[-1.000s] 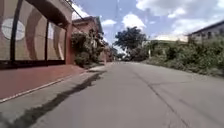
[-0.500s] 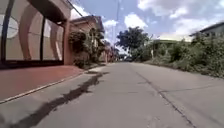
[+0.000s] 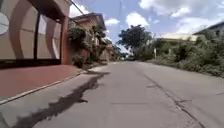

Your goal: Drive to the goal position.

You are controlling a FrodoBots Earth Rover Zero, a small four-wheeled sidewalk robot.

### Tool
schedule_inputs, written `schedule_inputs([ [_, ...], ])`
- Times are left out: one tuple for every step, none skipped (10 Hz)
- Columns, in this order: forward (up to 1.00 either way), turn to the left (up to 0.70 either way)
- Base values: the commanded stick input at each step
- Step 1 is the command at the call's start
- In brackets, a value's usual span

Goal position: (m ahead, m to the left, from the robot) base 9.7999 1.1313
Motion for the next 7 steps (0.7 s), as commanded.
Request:
schedule_inputs([
  [1.0,0.0],
  [1.0,0.0],
  [1.0,0.0],
  [1.0,0.0],
  [1.0,-0.01],
  [1.0,-0.18],
  [1.0,-0.36],
])
